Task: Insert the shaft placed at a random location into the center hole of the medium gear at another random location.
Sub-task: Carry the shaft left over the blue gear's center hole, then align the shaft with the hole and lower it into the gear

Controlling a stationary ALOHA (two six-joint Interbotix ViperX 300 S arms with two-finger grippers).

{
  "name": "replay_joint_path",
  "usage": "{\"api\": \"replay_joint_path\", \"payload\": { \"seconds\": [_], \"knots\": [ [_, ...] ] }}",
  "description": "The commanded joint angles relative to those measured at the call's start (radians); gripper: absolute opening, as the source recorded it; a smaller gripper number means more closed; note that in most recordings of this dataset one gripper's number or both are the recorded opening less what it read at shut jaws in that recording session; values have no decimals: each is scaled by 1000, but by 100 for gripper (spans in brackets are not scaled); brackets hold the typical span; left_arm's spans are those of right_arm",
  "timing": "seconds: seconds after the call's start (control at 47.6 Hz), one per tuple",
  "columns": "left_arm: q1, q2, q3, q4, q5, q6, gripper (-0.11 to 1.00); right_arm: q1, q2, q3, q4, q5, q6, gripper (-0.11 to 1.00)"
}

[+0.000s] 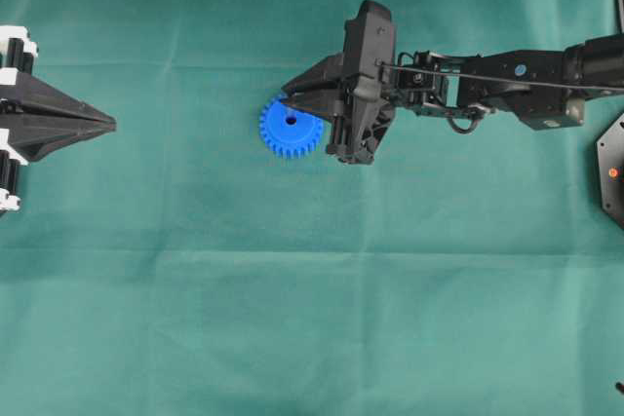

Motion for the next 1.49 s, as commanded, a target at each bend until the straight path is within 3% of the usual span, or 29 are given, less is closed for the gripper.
{"api": "replay_joint_path", "payload": {
  "seconds": [0.0, 0.651, 1.47],
  "knots": [
    [-2, 3, -25, 2, -6, -2, 0, 5, 0, -28, 2, -8, -12, 12],
    [-2, 5, -25, 3, -6, -2, 0, 17, 37, -31, 6, -28, -9, 12],
    [-2, 5, -25, 3, -2, -3, 0, 17, -34, -20, 2, -21, -17, 12]
  ]
}}
